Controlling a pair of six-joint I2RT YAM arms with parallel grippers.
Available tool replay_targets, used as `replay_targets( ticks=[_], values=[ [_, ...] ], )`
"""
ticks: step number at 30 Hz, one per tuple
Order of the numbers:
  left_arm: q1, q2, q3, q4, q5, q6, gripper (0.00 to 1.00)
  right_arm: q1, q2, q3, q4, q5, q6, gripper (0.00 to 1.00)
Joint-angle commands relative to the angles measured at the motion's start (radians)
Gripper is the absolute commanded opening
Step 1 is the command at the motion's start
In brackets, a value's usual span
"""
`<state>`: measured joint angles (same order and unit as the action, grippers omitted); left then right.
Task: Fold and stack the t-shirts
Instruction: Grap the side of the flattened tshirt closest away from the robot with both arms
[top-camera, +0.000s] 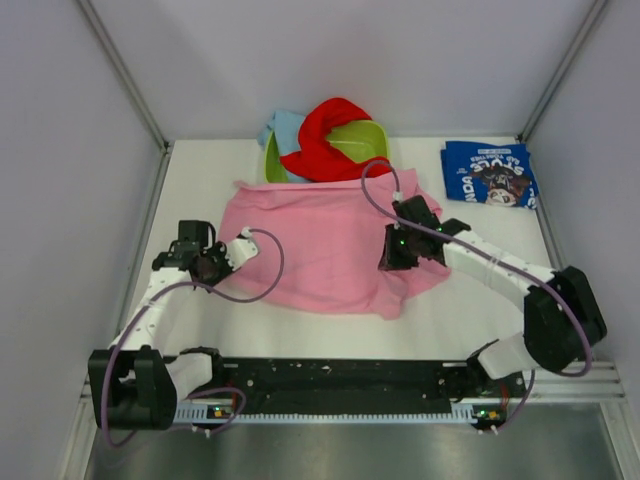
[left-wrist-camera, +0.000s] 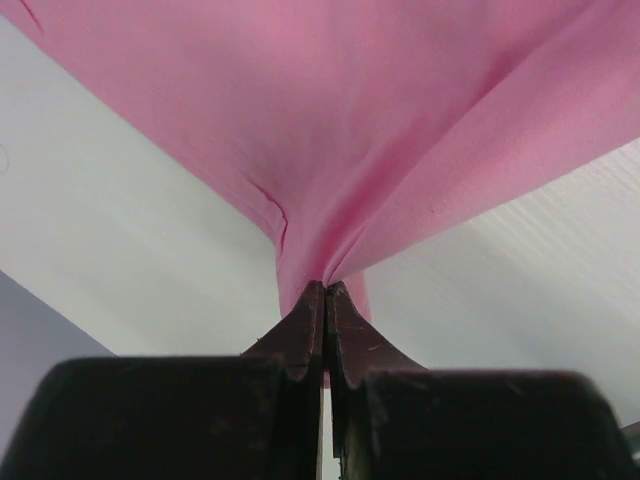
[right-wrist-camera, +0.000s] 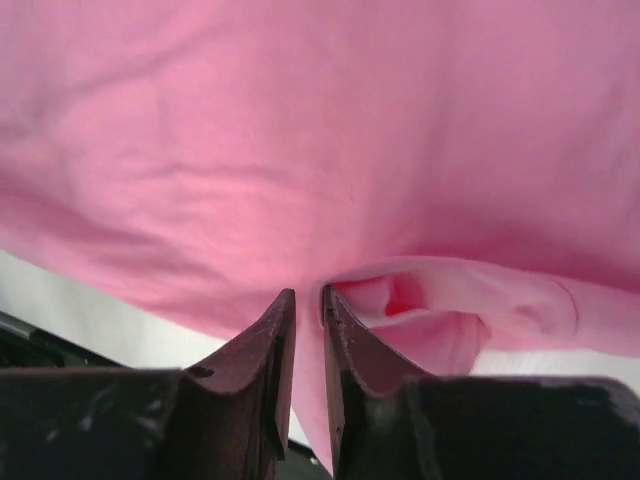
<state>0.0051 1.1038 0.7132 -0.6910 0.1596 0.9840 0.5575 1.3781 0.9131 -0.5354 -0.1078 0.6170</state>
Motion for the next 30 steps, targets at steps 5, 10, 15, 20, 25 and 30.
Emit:
replay_targets(
  ticks=[5, 10, 15, 20, 25, 30],
  values=[
    [-0.001, 0.005, 0.025, 0.042, 0.02, -0.018, 0.0, 0.01, 0.106, 0.246, -0.047, -0.031, -0.21, 0.51],
    [-0.001, 0.007, 0.022, 0.054, 0.017, -0.019, 0.0, 0.009, -0.1, 0.183, -0.231, 0.158, -0.182, 0.61],
    [-0.001, 0.011, 0.022, 0.048, 0.023, -0.021, 0.0, 0.01, -0.252, -0.044, -0.181, -0.025, 0.013, 0.66],
    [-0.001, 0.013, 0.028, 0.041, 0.026, -0.019, 0.0, 0.009, -0.301, -0.252, 0.053, -0.107, 0.121, 0.67],
    [-0.001, 0.005, 0.042, 0.019, 0.026, -0.027, 0.0, 0.013, -0.238, -0.353, 0.215, -0.131, 0.162, 0.67],
    [-0.001, 0.001, 0.038, 0.01, 0.023, -0.031, 0.0, 0.019, -0.223, -0.444, 0.333, -0.165, 0.182, 0.37]
  ],
)
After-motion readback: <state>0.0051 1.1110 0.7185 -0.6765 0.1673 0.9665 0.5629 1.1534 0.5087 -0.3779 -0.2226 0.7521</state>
